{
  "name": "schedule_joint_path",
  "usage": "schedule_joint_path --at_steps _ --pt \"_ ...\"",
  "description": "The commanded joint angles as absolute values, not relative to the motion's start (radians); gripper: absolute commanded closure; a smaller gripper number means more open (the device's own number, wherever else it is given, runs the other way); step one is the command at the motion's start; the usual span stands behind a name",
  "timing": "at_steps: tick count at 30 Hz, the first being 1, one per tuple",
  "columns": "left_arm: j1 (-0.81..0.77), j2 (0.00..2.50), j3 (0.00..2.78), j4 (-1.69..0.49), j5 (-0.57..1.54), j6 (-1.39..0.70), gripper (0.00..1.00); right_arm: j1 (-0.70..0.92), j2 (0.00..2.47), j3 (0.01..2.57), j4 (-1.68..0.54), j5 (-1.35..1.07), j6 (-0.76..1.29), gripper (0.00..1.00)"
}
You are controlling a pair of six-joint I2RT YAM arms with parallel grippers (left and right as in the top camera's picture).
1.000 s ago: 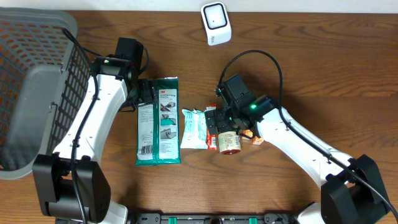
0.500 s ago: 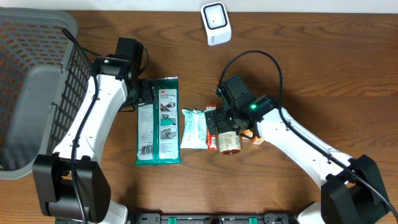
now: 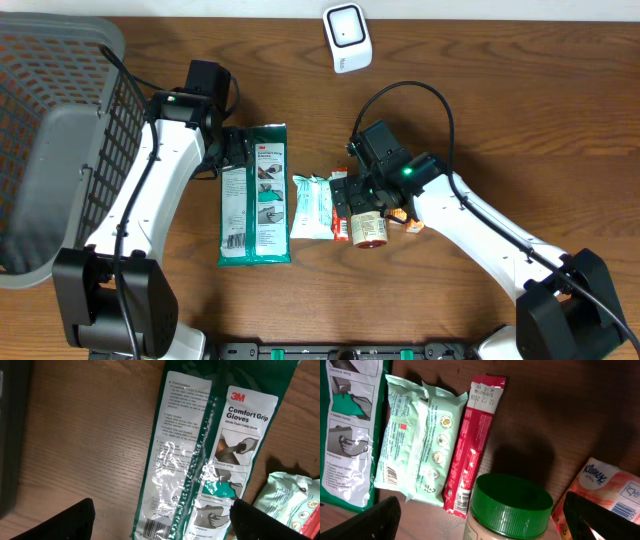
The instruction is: Scan the item barcode
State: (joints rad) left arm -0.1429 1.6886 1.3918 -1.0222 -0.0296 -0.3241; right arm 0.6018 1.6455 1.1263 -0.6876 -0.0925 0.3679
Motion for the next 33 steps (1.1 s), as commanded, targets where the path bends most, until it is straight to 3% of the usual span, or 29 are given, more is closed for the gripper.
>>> schedule_joint_path --at_steps 1,17,28,33 --pt "-0.141 1.685 1.406 -1.028 -0.038 -0.323 0.13 0.613 1.655 1.123 -0.692 -0.088 0.381 0.01" --pt "-0.141 1.685 1.406 -1.028 -0.038 -0.323 0.13 0.544 1.655 1.182 -0.798 -0.254 0.358 0.01" --pt "-0.141 1.685 1.406 -1.028 -0.038 -0.323 0.13 0.544 1.655 1.542 -1.170 -0.226 0.321 0.01" --pt "-0.141 1.685 1.406 -1.028 -0.038 -0.323 0.13 0.544 1.655 1.581 -1.244 -0.206 0.366 0.01"
